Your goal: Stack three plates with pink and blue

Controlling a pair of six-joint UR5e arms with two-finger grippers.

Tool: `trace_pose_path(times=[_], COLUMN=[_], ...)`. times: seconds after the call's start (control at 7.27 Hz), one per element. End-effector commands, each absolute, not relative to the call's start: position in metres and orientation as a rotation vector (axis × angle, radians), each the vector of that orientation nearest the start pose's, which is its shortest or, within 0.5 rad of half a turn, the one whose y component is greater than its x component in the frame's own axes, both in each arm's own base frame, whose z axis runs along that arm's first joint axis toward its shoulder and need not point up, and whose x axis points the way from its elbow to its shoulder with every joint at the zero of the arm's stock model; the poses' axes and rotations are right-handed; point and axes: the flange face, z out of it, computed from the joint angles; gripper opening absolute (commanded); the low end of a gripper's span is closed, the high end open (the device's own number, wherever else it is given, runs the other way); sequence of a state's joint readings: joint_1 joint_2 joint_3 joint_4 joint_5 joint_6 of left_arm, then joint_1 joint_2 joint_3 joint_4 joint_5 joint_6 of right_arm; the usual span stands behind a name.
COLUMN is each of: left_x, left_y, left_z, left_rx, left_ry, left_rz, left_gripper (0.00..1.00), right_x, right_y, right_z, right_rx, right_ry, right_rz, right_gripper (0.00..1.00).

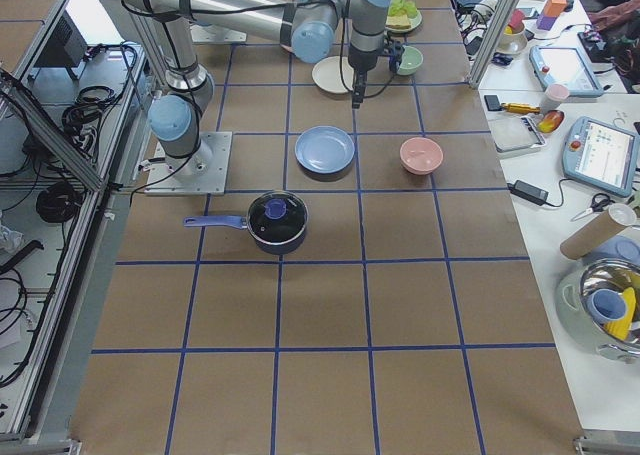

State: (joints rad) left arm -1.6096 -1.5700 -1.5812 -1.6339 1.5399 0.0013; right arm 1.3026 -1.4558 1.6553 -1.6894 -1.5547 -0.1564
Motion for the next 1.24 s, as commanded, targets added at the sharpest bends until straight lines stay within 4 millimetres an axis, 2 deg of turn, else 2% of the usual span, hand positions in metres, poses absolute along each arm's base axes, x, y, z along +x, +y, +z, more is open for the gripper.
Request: trace_pose_path(times=[0.0, 0.14, 0.28, 0.41, 0.55, 0.69, 0.83, 0.96, 1.1], left_x=[-0.159, -0.162, -0.166, -0.171, -0.186, -0.206, -0.209, -0.207, -0.207], left_y=[-0.484, -0.478, -0.464, -0.450, -0.435, -0.424, -0.404, -0.389, -0.386], left_z=[0.436, 0.398, 0.362, 0.328, 0.307, 0.284, 0.252, 0.222, 0.212], left_rx=[0.062, 0.059, 0.079, 0.096, 0.140, 0.136, 0.156, 0.147, 0.148], left_ry=[3.163, 3.157, 3.160, 3.159, 3.152, 3.140, 3.084, 3.095, 3.095], left_rz=[0.224, 0.263, 0.206, 0.203, 0.194, 0.133, 0.135, 0.083, 0.044], left_gripper=[1.00, 1.00, 1.00, 1.00, 1.00, 1.00, 1.00, 0.98, 0.91], right_x=[-0.053, -0.059, -0.056, -0.054, -0.049, -0.044, -0.044, -0.065, -0.078], right_y=[-0.544, -0.549, -0.537, -0.531, -0.516, -0.500, -0.495, -0.488, -0.486], right_z=[0.330, 0.262, 0.232, 0.229, 0.225, 0.220, 0.218, 0.213, 0.207], right_rx=[0.160, 0.134, 0.134, 0.103, -0.027, -0.023, -0.017, 0.054, 0.100], right_ry=[3.091, 3.098, 3.092, 3.090, 3.084, 3.078, 3.087, 3.077, 3.059], right_rz=[0.179, 0.149, 0.164, 0.182, 0.195, 0.220, 0.195, 0.209, 0.215], right_gripper=[1.00, 1.00, 1.00, 1.00, 1.00, 1.00, 1.00, 1.00, 1.00])
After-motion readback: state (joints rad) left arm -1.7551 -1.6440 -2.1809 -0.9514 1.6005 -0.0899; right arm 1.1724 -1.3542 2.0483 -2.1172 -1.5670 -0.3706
